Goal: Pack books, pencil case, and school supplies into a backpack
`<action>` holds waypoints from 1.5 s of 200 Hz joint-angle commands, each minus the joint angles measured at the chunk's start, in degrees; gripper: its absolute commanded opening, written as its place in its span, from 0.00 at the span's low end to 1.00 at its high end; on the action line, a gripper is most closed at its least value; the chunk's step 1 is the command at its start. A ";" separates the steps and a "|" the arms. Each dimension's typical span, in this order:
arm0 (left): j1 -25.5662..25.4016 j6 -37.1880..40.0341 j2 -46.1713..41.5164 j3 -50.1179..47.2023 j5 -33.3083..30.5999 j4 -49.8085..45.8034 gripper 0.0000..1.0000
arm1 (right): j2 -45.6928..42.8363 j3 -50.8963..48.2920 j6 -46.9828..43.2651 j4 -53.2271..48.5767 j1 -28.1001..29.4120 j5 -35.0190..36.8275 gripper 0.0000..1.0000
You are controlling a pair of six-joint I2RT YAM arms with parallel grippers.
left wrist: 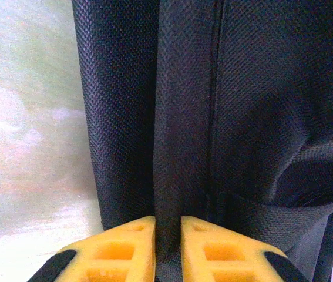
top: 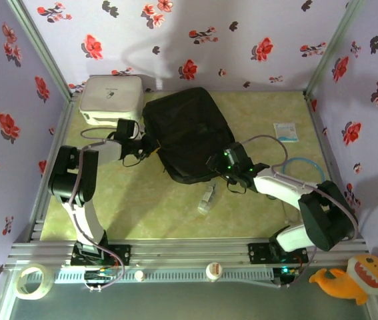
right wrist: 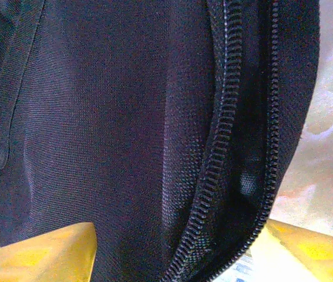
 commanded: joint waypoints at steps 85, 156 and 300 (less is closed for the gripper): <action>-1.73 -0.93 -0.78 2.62 3.38 4.24 0.02 | 2.60 1.95 -3.11 1.52 -2.20 -0.09 0.55; -5.62 -2.89 -9.28 5.53 2.66 -0.85 0.00 | 7.77 13.49 -14.06 -8.37 -11.34 -0.70 0.50; -10.36 -4.97 -9.51 8.80 -0.40 -1.95 0.00 | -5.58 18.91 -1.56 -25.94 12.10 7.41 0.67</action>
